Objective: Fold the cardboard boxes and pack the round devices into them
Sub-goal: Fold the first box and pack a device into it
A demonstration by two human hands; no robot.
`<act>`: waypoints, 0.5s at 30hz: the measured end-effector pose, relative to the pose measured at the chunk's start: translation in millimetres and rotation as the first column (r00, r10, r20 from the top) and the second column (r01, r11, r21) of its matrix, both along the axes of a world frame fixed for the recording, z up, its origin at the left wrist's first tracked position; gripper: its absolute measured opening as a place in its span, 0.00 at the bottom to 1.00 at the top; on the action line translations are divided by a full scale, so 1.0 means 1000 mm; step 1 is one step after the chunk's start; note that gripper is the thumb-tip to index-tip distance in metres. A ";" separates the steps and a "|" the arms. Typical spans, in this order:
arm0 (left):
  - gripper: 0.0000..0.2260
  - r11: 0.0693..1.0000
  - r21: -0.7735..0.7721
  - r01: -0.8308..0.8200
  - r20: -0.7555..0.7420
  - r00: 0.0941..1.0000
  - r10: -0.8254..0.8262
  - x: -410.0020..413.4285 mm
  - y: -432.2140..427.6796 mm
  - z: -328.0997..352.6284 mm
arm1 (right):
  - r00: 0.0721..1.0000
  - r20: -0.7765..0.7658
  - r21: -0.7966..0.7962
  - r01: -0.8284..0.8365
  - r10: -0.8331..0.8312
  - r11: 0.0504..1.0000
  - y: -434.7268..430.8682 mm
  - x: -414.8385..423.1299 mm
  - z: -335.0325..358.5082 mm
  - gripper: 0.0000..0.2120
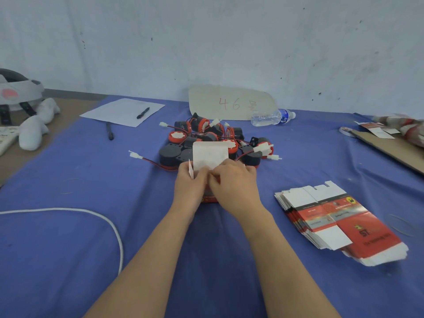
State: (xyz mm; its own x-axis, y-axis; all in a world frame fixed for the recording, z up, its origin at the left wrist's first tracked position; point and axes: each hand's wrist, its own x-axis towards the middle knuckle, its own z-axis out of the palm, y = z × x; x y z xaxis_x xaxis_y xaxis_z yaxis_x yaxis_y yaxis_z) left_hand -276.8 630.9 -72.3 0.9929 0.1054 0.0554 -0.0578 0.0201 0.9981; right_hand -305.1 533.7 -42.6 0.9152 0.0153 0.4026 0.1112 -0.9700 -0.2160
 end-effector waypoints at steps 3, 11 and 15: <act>0.09 0.992 0.122 -0.034 0.056 0.998 0.027 -0.001 -0.004 -0.004 | 1.000 -0.020 0.021 -0.012 0.012 1.000 -0.002 0.000 0.003 0.14; 0.16 0.984 0.173 -0.045 0.060 0.998 0.034 -0.001 -0.004 -0.006 | 0.994 0.097 0.467 -0.089 0.050 0.880 -0.017 0.003 0.002 0.09; 0.17 0.964 0.265 -0.013 0.068 0.998 -0.005 -0.004 -0.004 -0.008 | 0.941 0.231 0.756 -0.012 -0.249 0.655 -0.031 0.009 0.003 0.17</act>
State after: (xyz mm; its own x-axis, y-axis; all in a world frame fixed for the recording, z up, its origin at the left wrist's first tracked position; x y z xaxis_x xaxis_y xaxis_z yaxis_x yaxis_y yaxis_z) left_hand -280.4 626.4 -79.9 0.9855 0.0819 0.1483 -0.1243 -0.2453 0.9614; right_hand -295.9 502.6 -39.8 0.7242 -0.5051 0.4694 0.1895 -0.5087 -0.8398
